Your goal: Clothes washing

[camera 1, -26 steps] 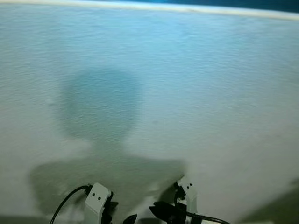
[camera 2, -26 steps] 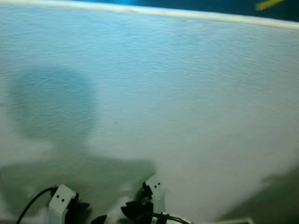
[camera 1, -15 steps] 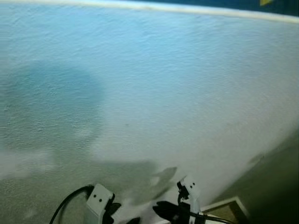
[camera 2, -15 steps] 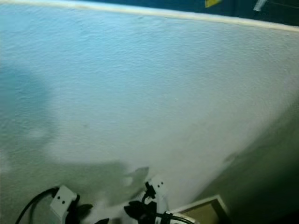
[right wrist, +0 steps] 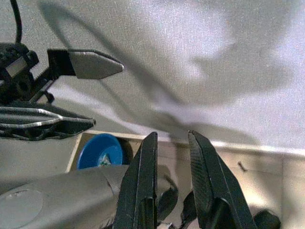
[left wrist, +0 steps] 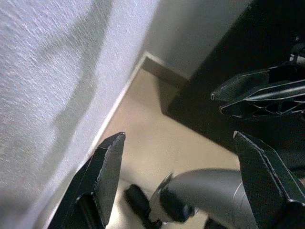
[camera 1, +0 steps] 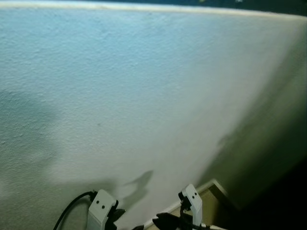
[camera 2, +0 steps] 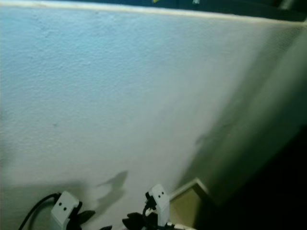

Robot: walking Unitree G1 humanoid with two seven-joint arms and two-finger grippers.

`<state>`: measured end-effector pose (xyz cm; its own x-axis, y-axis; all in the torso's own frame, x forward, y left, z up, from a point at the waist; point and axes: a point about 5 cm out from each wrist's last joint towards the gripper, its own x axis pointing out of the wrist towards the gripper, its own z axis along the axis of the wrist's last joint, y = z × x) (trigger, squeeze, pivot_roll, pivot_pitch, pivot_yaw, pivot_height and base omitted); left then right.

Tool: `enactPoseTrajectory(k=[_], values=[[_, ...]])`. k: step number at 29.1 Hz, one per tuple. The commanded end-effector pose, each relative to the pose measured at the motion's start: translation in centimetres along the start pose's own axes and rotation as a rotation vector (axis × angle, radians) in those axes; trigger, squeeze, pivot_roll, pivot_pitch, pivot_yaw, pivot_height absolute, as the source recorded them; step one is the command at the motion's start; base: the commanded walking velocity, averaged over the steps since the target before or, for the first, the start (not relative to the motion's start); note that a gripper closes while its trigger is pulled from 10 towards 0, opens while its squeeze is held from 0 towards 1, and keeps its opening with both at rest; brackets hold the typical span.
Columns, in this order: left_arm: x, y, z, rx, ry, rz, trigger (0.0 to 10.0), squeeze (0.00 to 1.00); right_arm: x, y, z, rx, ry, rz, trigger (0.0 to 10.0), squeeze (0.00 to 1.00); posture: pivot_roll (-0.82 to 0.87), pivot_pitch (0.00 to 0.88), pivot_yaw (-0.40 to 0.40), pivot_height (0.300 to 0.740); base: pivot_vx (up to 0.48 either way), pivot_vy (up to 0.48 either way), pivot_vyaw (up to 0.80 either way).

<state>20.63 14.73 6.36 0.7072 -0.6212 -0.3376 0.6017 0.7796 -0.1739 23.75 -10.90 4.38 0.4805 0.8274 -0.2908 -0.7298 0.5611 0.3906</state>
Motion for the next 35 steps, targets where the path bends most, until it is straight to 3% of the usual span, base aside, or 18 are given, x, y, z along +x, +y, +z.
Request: enactPoseTrajectory(k=[1, 26, 35], values=[[0.0, -0.2, -0.2, -0.014, 0.000, -0.015, 10.0, 0.00, -0.1, 0.1, 0.0, -0.003, -0.002, 0.013, 10.0, 0.00, 0.01, 0.092, -0.025, 0.740, 0.000, 0.000, -0.80], [-0.1, -0.4, 0.2, 0.006, -0.021, -0.026, 10.0, 0.00, -0.3, 0.5, -0.1, -0.008, -0.001, 0.046, 10.0, 0.00, 0.02, 0.098, -0.023, 0.740, 0.000, 0.000, -0.80], [-0.1, 0.0, 0.7, -0.010, -0.053, 0.005, 10.0, 0.00, -0.4, 0.1, 1.1, 0.028, -0.082, 0.022, 10.0, 0.00, 0.02, 0.098, -0.023, 0.740, 0.000, 0.000, -0.80]])
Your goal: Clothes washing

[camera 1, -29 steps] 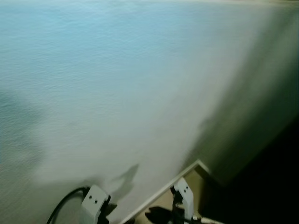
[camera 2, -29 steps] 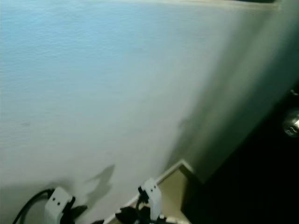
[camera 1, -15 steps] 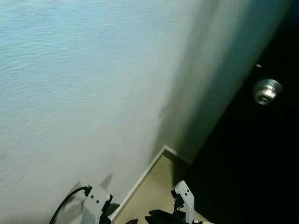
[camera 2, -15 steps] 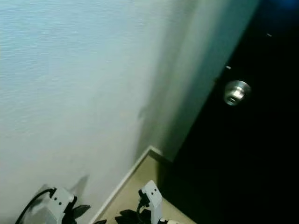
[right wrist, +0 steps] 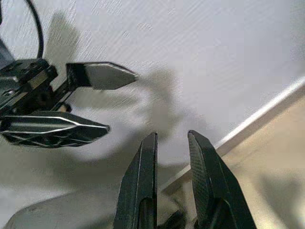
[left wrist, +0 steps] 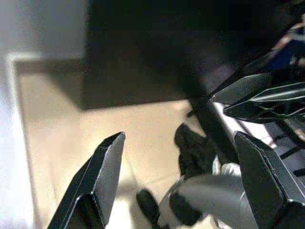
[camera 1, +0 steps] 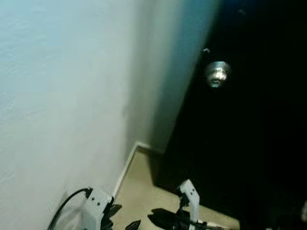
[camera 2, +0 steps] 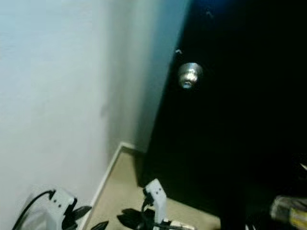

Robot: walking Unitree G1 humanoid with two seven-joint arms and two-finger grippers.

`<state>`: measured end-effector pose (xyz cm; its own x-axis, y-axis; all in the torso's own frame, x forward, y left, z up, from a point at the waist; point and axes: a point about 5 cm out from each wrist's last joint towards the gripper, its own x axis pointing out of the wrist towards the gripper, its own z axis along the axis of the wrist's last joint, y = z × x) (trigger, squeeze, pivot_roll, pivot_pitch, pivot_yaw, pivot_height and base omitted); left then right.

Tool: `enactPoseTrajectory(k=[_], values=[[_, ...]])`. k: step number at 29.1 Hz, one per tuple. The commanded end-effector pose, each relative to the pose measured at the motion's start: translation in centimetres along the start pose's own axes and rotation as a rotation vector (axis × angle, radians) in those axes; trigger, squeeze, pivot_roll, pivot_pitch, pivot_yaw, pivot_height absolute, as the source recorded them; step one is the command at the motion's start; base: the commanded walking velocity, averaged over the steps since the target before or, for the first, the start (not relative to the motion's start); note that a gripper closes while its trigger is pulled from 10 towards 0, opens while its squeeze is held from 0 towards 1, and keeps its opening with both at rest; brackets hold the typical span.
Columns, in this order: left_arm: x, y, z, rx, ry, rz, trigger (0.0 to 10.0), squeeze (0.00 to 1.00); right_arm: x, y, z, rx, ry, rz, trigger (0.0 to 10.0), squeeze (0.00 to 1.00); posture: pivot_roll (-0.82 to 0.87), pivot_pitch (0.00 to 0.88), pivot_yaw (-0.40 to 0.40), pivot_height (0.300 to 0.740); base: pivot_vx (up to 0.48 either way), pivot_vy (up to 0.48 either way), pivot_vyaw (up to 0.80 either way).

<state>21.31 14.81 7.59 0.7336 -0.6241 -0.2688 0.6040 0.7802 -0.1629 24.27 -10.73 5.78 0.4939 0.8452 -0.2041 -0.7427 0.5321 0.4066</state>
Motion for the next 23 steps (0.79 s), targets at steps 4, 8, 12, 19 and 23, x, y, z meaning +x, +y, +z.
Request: enactPoseTrajectory(k=[4, 8, 12, 19, 23], values=[[-0.03, -0.12, -0.40, -0.016, 0.001, 0.009, 10.0, 0.00, -0.38, -0.19, -0.24, 0.015, -0.002, -0.016, 10.0, 0.00, 0.01, 0.094, -0.021, 0.740, 0.000, 0.000, -0.80], [0.08, -0.05, -0.21, -0.011, -0.011, 0.012, 10.0, 0.00, -0.42, -0.32, -0.13, 0.012, -0.008, -0.024, 10.0, 0.00, 0.01, 0.090, -0.023, 0.740, 0.000, 0.000, -0.80], [0.16, -0.04, -0.14, -0.009, -0.020, 0.014, 10.0, 0.00, -0.42, -0.53, 0.12, 0.021, -0.027, -0.035, 10.0, 0.00, 0.01, 0.088, -0.023, 0.740, 0.000, 0.000, -0.80], [0.34, -0.06, 0.01, -0.010, -0.033, 0.019, 10.0, 0.00, -0.41, -0.60, 0.37, 0.034, -0.027, -0.029, 10.0, 0.00, 0.01, 0.084, -0.028, 0.740, 0.000, 0.000, -0.80], [0.43, 0.12, 0.11, 0.000, -0.040, 0.041, 10.0, 0.00, -0.28, -0.64, 0.62, 0.010, -0.039, -0.029, 10.0, 0.00, 0.01, 0.082, -0.030, 0.740, 0.000, 0.000, -0.80]])
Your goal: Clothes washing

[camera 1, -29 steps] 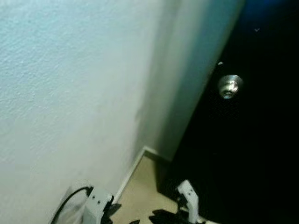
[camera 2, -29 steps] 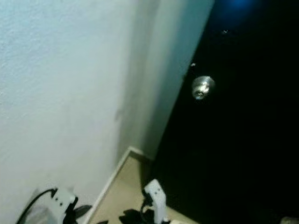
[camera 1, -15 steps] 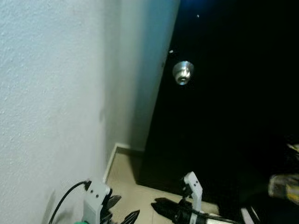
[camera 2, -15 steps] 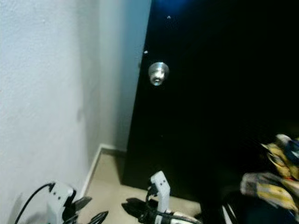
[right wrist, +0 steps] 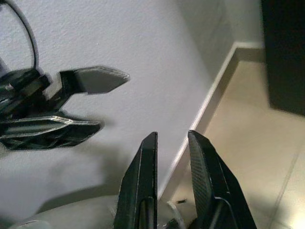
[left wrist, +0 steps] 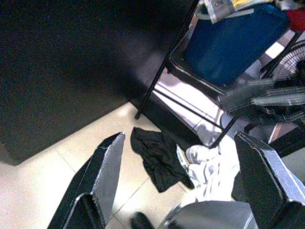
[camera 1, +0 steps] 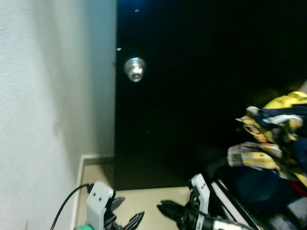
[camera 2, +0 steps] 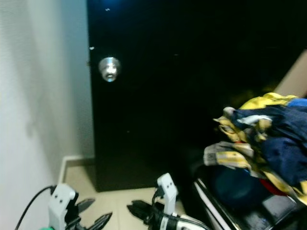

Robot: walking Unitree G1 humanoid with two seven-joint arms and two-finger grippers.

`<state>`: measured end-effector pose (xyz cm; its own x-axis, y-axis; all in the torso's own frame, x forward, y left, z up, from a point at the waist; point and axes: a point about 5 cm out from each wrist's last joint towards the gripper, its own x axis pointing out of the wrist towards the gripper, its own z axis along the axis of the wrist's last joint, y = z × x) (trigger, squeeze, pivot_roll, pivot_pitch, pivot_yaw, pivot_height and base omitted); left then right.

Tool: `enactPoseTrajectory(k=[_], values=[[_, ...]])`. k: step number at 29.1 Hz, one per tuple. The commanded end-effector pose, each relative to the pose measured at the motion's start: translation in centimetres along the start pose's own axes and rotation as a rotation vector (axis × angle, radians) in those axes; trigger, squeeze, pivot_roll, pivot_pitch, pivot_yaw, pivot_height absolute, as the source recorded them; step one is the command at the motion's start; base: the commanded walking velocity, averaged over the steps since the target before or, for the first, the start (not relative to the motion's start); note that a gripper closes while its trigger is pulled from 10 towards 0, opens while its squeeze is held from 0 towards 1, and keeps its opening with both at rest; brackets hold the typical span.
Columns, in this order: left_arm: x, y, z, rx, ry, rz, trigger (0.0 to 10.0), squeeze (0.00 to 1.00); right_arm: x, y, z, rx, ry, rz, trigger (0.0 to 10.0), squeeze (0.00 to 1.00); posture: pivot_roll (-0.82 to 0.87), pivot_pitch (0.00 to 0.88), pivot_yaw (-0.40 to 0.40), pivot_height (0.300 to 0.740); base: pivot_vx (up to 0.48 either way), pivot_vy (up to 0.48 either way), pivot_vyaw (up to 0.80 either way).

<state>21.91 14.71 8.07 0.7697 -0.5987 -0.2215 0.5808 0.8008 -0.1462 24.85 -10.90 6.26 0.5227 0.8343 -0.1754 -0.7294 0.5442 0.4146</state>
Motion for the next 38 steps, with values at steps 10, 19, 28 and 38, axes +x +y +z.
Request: enactPoseTrajectory(k=[10, 19, 28, 38], values=[[0.5, 1.4, 0.3, 0.031, -0.038, 0.129, 10.0, 0.00, -0.2, -0.5, -0.1, -0.019, -0.006, -0.030, 10.0, 0.00, 0.03, 0.076, -0.019, 0.740, 0.000, 0.000, -0.80], [0.4, 3.0, 1.3, 0.071, -0.023, 0.113, 10.0, 0.00, 1.1, -0.5, 0.1, -0.025, -0.056, -0.070, 10.0, 0.00, 0.04, 0.055, 0.066, 0.740, 0.000, 0.000, -0.80], [1.5, 3.4, 2.3, 0.070, -0.063, 0.139, 10.0, 0.00, 1.1, -0.6, 0.6, -0.041, -0.070, -0.071, 10.0, 0.00, 0.04, 0.055, 0.060, 0.740, 0.000, 0.000, -0.80], [1.4, 3.3, 5.3, 0.052, -0.244, 0.222, 10.0, 0.00, 2.1, 0.0, 3.4, -0.072, -0.167, -0.062, 10.0, 0.00, 0.05, 0.062, 0.027, 0.740, 0.000, 0.000, -0.44]])
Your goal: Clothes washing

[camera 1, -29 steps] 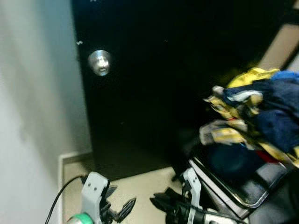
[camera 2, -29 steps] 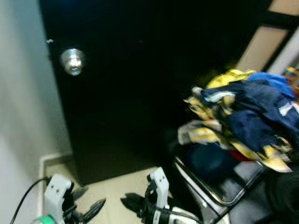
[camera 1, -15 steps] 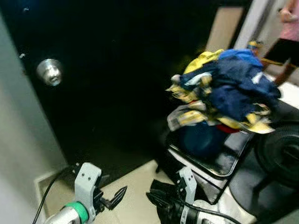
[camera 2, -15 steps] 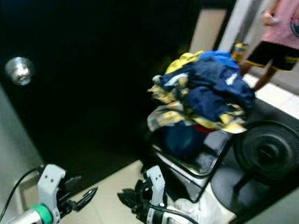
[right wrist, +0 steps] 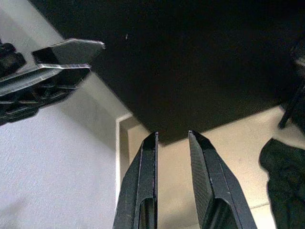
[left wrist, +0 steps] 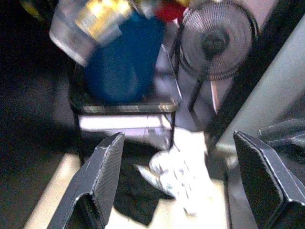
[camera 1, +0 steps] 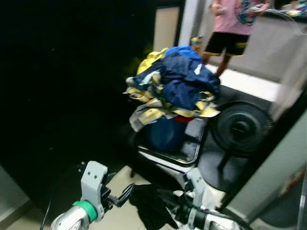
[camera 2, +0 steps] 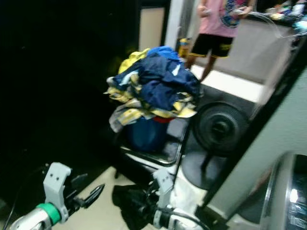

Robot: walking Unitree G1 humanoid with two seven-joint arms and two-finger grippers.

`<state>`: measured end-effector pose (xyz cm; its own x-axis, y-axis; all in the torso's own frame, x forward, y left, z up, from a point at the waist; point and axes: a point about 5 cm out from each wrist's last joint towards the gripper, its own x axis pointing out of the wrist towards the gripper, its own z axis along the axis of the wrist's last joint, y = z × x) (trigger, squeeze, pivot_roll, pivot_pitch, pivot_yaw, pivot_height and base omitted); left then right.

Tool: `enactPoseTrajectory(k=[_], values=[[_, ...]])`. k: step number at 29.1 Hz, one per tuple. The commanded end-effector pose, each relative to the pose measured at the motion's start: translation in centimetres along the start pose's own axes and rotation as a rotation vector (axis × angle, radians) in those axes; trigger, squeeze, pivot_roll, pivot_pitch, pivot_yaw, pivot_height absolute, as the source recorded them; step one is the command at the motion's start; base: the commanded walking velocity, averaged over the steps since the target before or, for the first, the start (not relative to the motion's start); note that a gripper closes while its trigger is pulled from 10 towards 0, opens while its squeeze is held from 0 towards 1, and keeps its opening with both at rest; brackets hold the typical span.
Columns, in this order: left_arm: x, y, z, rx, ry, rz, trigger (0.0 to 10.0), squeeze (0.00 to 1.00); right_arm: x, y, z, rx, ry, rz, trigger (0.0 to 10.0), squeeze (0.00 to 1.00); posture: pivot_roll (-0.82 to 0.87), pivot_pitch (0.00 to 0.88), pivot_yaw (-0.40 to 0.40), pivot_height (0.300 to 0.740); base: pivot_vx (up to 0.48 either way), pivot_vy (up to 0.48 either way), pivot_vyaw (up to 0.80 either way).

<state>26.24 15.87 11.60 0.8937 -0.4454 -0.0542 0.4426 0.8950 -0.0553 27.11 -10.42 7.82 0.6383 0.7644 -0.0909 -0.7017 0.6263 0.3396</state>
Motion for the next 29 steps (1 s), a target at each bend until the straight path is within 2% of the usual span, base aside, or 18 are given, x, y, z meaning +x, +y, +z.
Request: enactPoseTrajectory(k=[1, 3, 5, 10, 17, 21, 22, 23, 25, 26, 27, 28, 29], values=[[-0.3, 0.5, 0.8, -0.016, -0.053, 0.046, 10.0, 0.00, 0.8, 0.7, 1.0, 0.000, -0.038, 0.029, 10.0, 0.00, 0.05, 0.062, 0.027, 0.740, 0.000, 0.000, 0.00], [0.0, 0.5, 2.0, -0.020, -0.125, 0.075, 10.0, 0.00, 1.3, 1.0, 2.5, 0.000, -0.091, 0.040, 10.0, 0.00, 0.05, 0.062, 0.022, 0.740, 0.000, 0.000, 0.00], [0.1, 0.5, 2.3, -0.019, -0.138, 0.080, 10.0, 0.00, 1.4, 1.1, 2.9, 0.001, -0.102, 0.043, 10.0, 0.00, 0.05, 0.062, 0.022, 0.740, 0.000, 0.000, 0.00], [0.4, -0.8, 3.8, -0.057, -0.214, 0.016, 10.0, 0.00, 1.6, 2.2, 5.5, -0.038, -0.142, 0.165, 10.0, 0.00, 0.04, 0.068, 0.007, 0.740, 0.000, 0.000, 0.00], [0.2, -1.1, 4.7, -0.073, -0.251, 0.002, 10.0, 0.00, 1.7, 2.7, 7.0, -0.090, -0.183, 0.184, 10.0, 0.00, 0.04, 0.069, 0.004, 0.740, 0.000, 0.000, 0.00], [0.2, -0.3, 5.6, 0.000, -0.261, 0.092, 10.0, 0.00, 1.9, 1.7, 8.2, -0.205, -0.227, 0.029, 10.0, 0.00, 0.03, 0.070, -0.002, 0.740, 0.000, 0.000, 0.00], [0.2, 0.4, 6.0, 0.023, -0.276, 0.150, 10.0, 0.00, 2.0, 1.2, 8.5, -0.291, -0.226, -0.044, 10.0, 0.00, 0.02, 0.071, -0.001, 0.740, 0.000, 0.000, 0.00], [0.2, 0.4, 6.0, 0.023, -0.276, 0.150, 10.0, 0.00, 2.0, 1.2, 8.5, -0.291, -0.226, -0.044, 10.0, 0.00, 0.02, 0.071, -0.001, 0.740, 0.000, 0.000, 0.00], [0.2, 1.4, 6.3, 0.033, -0.293, 0.245, 10.0, 0.00, 2.0, 0.5, 9.2, -0.381, -0.250, -0.131, 10.0, 0.00, 0.02, 0.071, -0.001, 0.740, 0.000, 0.000, 0.00], [0.2, 1.4, 6.3, 0.033, -0.293, 0.245, 10.0, 0.00, 2.0, 0.5, 9.2, -0.381, -0.250, -0.131, 10.0, 0.00, 0.02, 0.071, -0.001, 0.740, 0.000, 0.000, 0.00], [0.2, 2.3, 6.5, 0.012, -0.308, 0.330, 10.0, 0.00, 1.7, -0.1, 9.9, -0.338, -0.320, -0.209, 10.0, 0.00, 0.02, 0.070, -0.004, 0.740, 0.000, 0.000, 0.00], [0.2, 2.3, 6.5, 0.012, -0.308, 0.330, 10.0, 0.00, 1.7, -0.1, 9.9, -0.338, -0.320, -0.209, 10.0, 0.00, 0.02, 0.070, -0.004, 0.740, 0.000, 0.000, 0.00], [-0.1, 2.8, 6.6, -0.009, -0.317, 0.375, 10.0, 0.00, 1.2, -1.0, 10.3, -0.267, -0.367, -0.275, 10.0, 0.00, 0.02, 0.070, -0.004, 0.740, 0.000, 0.000, 0.00]])
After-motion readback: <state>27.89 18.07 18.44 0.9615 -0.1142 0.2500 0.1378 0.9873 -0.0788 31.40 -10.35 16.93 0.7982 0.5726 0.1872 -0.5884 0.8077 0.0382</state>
